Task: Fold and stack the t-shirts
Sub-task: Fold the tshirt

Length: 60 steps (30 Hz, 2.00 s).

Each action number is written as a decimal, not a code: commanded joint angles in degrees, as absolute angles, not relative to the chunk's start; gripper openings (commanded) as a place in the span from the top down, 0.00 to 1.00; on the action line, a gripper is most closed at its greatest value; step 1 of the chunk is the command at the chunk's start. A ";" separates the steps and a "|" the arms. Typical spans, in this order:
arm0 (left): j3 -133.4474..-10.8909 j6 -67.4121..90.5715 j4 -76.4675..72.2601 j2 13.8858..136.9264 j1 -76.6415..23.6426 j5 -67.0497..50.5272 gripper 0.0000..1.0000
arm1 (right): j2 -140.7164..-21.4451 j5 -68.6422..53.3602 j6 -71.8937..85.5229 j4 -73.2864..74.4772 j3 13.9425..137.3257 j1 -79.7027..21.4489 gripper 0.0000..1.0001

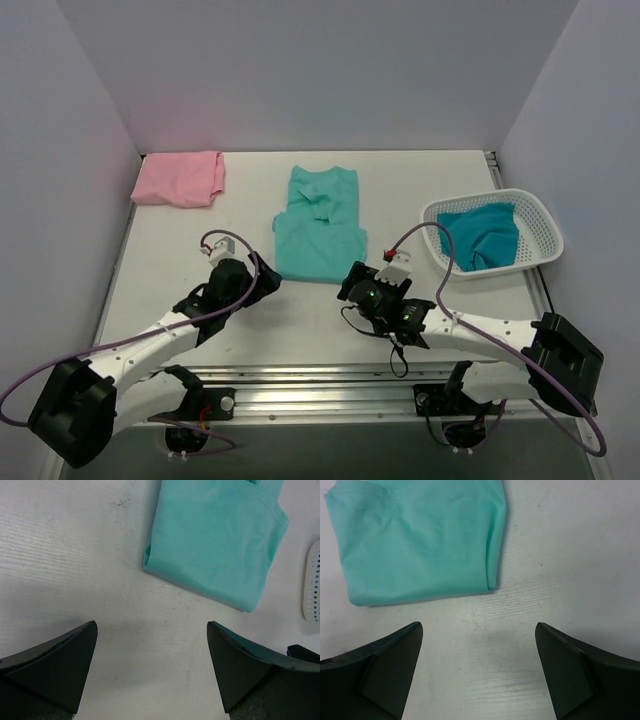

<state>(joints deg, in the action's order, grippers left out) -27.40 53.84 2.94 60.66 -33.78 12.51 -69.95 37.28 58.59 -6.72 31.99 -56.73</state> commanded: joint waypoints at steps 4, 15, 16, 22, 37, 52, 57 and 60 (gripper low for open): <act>-23.38 58.62 -9.75 64.94 -34.54 15.64 0.00 | -72.76 38.06 63.46 -10.98 29.27 -57.30 0.11; -23.02 61.61 -24.52 78.38 -34.37 15.29 0.00 | -85.68 37.97 61.53 -17.75 33.31 -56.34 0.12; -23.38 61.70 -25.04 79.09 -34.37 15.21 0.00 | -86.04 37.79 61.18 -18.10 33.66 -55.90 0.12; -25.92 62.31 -31.10 86.83 -34.37 12.66 0.00 | -89.03 37.36 59.77 -19.77 34.72 -53.71 0.13; -27.77 63.37 -37.71 96.33 -34.37 9.49 0.12 | -96.41 33.40 56.95 -25.31 36.73 -49.66 0.27; -27.33 62.75 -36.30 94.75 -34.28 10.81 0.21 | -97.03 33.05 56.60 -25.93 36.56 -49.48 0.77; -27.60 62.84 -36.65 95.45 -34.28 10.81 0.49 | -97.03 32.96 56.69 -25.93 36.47 -49.57 0.79; -28.03 62.84 -36.47 96.24 -34.28 10.99 0.64 | -97.29 32.87 56.78 -26.19 36.39 -49.48 0.79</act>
